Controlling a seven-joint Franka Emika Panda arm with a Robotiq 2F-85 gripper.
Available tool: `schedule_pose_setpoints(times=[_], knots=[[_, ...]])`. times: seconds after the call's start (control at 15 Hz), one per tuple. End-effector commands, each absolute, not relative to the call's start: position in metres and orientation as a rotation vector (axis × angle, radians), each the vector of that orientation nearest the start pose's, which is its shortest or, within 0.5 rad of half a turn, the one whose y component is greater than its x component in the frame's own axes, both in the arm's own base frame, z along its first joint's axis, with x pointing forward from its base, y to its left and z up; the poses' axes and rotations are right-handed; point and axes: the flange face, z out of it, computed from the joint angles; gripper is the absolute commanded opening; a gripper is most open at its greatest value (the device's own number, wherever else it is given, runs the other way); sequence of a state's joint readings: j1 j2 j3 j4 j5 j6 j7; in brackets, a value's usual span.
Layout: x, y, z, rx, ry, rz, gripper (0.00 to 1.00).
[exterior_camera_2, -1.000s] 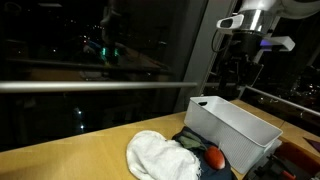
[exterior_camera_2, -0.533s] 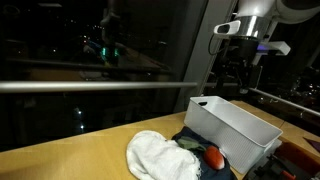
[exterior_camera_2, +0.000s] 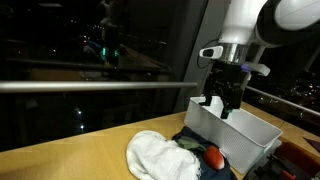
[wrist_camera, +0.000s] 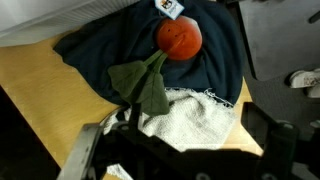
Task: Remove the items from the storage box and put them on the table then place them back.
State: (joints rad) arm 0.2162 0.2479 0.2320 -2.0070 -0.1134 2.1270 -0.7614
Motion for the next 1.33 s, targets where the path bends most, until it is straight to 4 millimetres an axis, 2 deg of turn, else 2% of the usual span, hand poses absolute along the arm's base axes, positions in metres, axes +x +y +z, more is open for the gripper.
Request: schedule_pose_setpoints(times=[0.0, 0.33, 0.6, 1.0, 1.27], knots=[[0.532, 0.275, 0.301, -2.563, -1.906, 0.191, 1.0], [0.534, 0.328, 0.268, -2.59, -2.026, 0.269, 1.0], [0.535, 0.344, 0.238, -2.593, -2.099, 0.287, 1.0], [0.549, 0.323, 0.199, -2.622, -2.115, 0.342, 1.0], [0.563, 0.304, 0.181, -2.629, -2.049, 0.341, 1.0]])
